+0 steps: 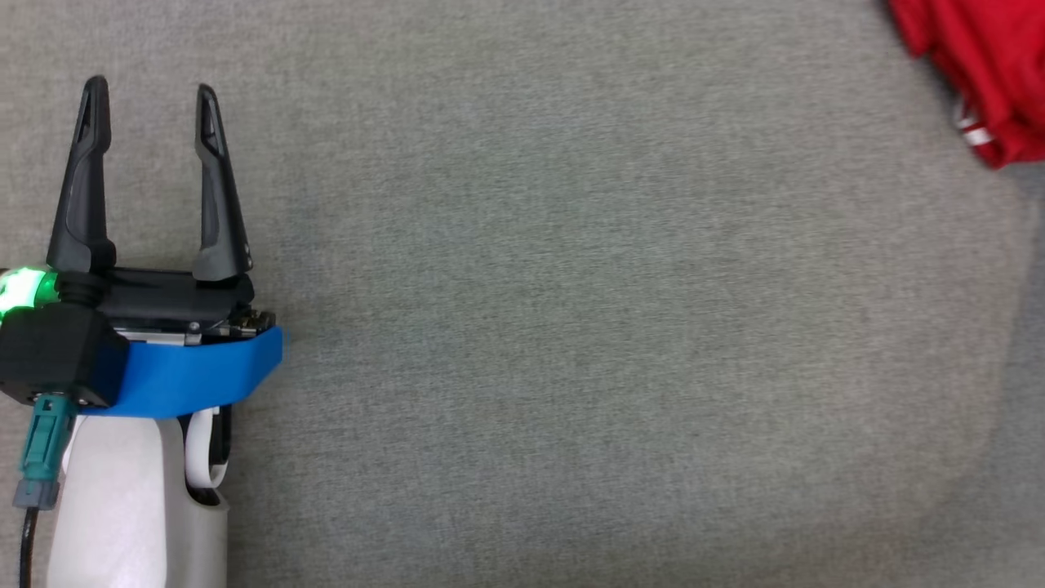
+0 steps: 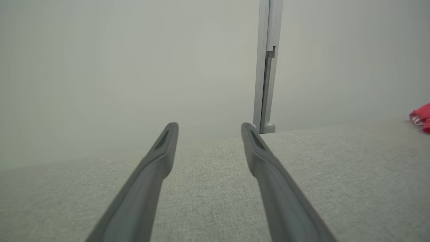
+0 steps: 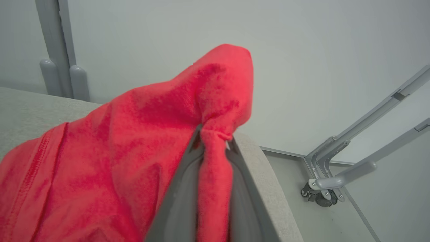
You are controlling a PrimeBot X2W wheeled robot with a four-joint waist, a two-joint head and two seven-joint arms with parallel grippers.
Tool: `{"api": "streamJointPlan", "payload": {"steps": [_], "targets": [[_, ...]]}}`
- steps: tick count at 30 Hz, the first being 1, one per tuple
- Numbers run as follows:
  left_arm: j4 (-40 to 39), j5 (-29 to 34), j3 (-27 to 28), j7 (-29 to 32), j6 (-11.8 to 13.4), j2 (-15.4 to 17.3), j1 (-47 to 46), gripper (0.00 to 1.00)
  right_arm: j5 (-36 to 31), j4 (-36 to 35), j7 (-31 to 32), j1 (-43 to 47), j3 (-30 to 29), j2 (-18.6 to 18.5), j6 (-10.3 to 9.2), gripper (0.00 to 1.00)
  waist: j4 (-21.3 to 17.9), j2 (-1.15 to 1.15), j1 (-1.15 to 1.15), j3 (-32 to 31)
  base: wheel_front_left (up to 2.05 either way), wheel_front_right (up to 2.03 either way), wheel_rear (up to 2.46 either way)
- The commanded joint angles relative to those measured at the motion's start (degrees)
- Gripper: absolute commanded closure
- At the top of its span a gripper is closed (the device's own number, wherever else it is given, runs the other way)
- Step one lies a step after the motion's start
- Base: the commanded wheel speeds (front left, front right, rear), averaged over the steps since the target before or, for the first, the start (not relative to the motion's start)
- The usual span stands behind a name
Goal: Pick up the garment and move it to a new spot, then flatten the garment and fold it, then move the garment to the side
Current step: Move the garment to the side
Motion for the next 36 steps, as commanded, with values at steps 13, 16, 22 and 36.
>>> {"api": "streamJointPlan", "payload": {"steps": [13, 16, 22, 36], "targets": [[-1.8, 0.0, -0.3, -0.2, 0.5, 0.7, -0.9, 0.00, -3.7, 13.0, 3.0, -9.0, -3.1, -4.3, -0.01, 0.00, 2.4, 0.00, -0.01, 2.4, 0.00, 0.00, 0.00], [-1.3, 0.0, -0.4, -0.2, 0.5, 0.6, -0.9, 0.00, -5.0, 15.0, 1.8, -9.1, -3.8, -3.5, -0.01, 0.00, 2.4, 0.00, -0.01, 1.8, 0.00, 0.00, 0.00], [0.1, -0.7, -0.2, -0.2, 0.9, 0.1, 0.6, 0.00, -7.7, 15.3, -4.8, -8.2, -3.3, -1.7, -0.01, 0.00, 2.4, 0.00, -0.01, -2.3, 0.00, 0.00, 0.00], [5.3, -2.3, 2.4, -0.2, 2.6, -1.3, 10.0, 0.00, -5.4, 4.2, -11.2, 1.6, 6.6, 10.3, 0.00, 0.00, 3.7, 0.00, -0.01, -17.3, 0.00, 0.00, 0.00]]}}
